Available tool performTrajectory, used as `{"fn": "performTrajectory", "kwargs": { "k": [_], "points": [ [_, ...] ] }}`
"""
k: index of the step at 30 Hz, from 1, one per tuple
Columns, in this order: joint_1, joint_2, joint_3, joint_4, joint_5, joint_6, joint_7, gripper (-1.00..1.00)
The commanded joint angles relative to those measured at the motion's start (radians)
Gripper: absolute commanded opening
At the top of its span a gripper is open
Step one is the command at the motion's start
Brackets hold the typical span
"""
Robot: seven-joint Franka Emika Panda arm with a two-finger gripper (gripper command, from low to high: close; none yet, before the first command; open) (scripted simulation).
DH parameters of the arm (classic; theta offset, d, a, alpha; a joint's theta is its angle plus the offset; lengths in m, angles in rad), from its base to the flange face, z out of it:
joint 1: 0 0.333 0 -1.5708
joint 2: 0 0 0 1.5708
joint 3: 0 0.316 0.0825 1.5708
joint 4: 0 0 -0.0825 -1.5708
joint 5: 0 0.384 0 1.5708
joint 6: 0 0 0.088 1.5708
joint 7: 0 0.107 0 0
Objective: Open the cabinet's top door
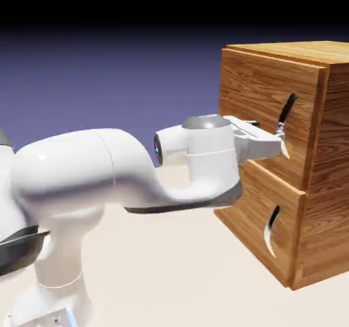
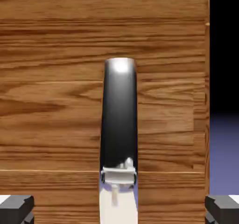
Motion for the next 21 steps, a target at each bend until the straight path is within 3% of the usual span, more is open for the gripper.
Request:
{"fn": "performTrajectory", "kwargs": {
  "k": [1,2,3,7,12,21],
  "points": [
    [0.036,0.01,-0.018,0.028,-0.004,-0.006,0.001,1.0],
    [0.066,0.017,-0.034,0.051,-0.008,-0.01,0.003,1.0],
    [0.066,0.017,-0.034,0.051,-0.008,-0.01,0.003,-1.0],
    [-0.038,0.025,0.039,-0.057,0.048,-0.094,-0.001,-1.0],
    [-0.178,0.152,0.15,-0.111,0.019,-0.107,0.187,-1.0],
    [-0.493,0.142,0.462,-0.348,0.257,-0.263,0.173,-1.0]
  ]
}}
